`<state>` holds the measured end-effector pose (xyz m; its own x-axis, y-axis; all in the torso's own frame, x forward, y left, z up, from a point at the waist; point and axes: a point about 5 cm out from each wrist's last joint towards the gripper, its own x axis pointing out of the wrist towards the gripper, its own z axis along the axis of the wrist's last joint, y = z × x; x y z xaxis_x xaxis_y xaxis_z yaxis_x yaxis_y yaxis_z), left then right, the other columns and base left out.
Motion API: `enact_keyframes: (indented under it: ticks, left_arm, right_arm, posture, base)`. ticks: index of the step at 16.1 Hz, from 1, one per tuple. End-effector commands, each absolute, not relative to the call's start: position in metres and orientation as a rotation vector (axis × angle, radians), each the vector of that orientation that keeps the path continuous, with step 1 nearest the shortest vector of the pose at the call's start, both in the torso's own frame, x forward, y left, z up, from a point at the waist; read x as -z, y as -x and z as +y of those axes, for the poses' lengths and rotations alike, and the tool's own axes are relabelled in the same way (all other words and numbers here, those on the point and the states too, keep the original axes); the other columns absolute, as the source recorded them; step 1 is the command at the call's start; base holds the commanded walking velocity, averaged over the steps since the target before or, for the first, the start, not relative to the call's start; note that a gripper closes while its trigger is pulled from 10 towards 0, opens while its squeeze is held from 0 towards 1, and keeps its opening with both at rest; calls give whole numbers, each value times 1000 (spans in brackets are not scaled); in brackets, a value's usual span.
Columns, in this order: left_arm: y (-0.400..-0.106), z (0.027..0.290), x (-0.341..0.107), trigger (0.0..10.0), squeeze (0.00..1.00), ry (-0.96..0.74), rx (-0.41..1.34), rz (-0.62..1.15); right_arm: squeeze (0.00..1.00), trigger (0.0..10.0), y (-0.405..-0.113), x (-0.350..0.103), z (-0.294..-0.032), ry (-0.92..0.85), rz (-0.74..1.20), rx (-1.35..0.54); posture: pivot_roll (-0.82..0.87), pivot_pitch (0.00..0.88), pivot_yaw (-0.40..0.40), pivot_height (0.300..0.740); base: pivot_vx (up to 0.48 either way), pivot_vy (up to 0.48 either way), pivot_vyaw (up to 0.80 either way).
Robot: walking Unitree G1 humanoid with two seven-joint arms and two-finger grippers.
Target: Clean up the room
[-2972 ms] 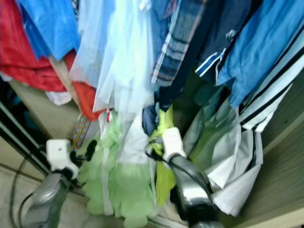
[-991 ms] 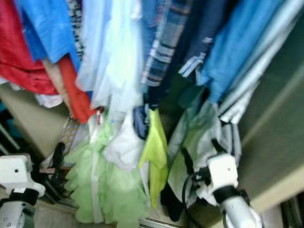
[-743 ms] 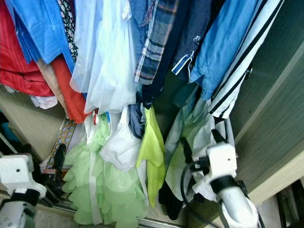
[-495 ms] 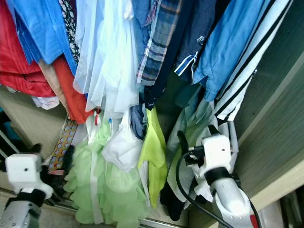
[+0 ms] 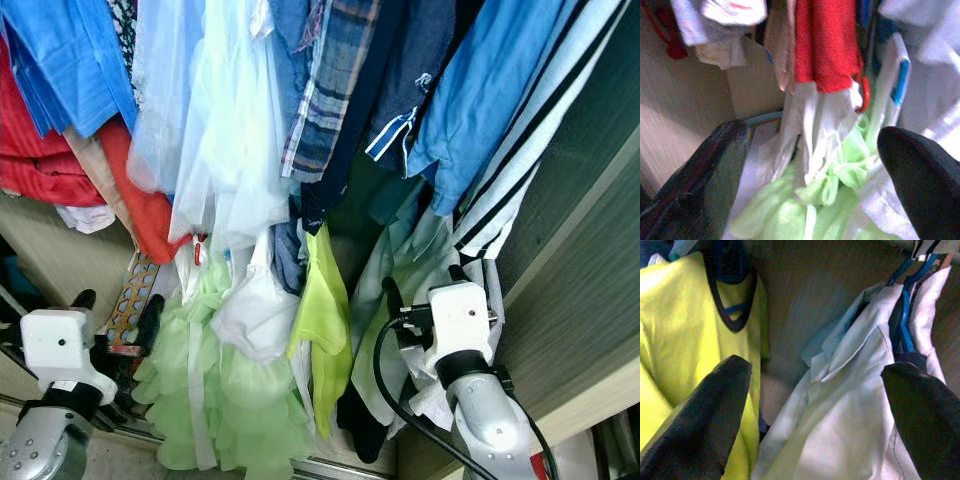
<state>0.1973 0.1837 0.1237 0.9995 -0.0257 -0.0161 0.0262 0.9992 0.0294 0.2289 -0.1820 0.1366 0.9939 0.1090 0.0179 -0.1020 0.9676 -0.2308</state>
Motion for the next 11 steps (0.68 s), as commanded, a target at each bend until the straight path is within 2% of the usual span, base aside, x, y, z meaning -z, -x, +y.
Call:
enact_keyframes:
  ticks: [1,11]
  left_arm:
    - [-195,181,-124,10000,0,-36,47,22]
    - [-198,176,-124,10000,0,-64,65,21]
  right_arm:
    - [0,10000,-227,-141,-181,252,-39,-109]
    - [0,10000,-231,-143,-177,264,-40,-155]
  posture:
    - [-53,45,-46,740]
    - [-56,45,-57,740]
  base:
    - [0,0,800]
    - [0,0,800]
